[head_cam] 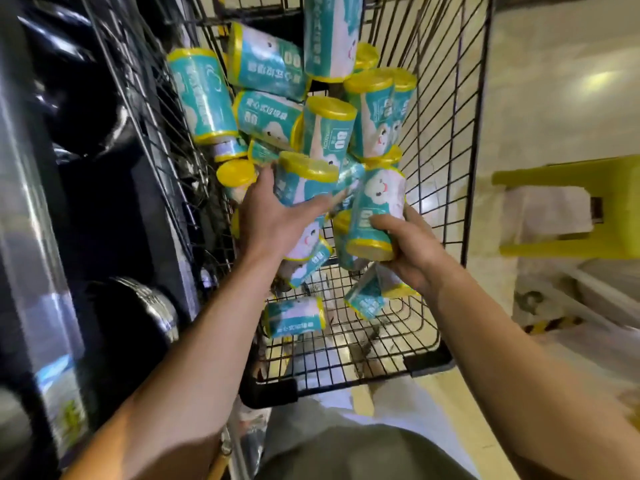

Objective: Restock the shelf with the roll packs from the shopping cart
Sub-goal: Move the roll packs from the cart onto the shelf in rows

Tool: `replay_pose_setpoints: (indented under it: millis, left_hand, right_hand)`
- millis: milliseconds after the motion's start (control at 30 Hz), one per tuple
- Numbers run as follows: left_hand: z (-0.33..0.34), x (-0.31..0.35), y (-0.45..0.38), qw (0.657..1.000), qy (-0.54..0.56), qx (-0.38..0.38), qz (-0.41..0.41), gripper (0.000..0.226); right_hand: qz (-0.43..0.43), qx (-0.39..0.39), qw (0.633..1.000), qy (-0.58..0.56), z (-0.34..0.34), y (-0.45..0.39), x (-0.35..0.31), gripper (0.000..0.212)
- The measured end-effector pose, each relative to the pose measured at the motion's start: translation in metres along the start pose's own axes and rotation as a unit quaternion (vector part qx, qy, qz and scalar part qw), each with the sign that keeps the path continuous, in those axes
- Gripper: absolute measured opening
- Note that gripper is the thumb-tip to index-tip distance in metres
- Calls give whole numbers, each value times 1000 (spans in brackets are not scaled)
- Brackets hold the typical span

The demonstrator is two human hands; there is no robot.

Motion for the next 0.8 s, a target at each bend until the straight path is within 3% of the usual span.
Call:
replay_pose_setpoints:
  millis: [167,367,467,633,733,800]
  left_hand:
    - [0,44,48,986,161,-12,-45,35]
    - [-13,84,105,965,249,10,-84,46]
    - [-20,104,134,957,282,2,-65,37]
    - [-20,121,189,937,349,2,-24,15]
    - [-16,120,228,932,362,-4,15,48]
    - [-11,115,259,933,356,23,45,62]
  right_hand:
    - [-34,-126,990,-53,5,76,-8,80]
    - [-101,-184,977,-38,5,146,-25,117]
    - [-118,-216,969,-7,4,172,-28,100]
    - [-131,-212,967,46,-13,214,-18,102]
    - [-136,-216,961,105,-29,236,-9,64]
    - [-143,-250,945,157,-33,255,-2,55]
Point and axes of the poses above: each hand's wrist, its own y-axis away from the middle knuckle, its own z-axis out of the palm, x = y × z, the point moved 6 cm from there along -y, towards the middle knuckle, and after that the axes turned 8 degrees about z, right-handed, at the moved point
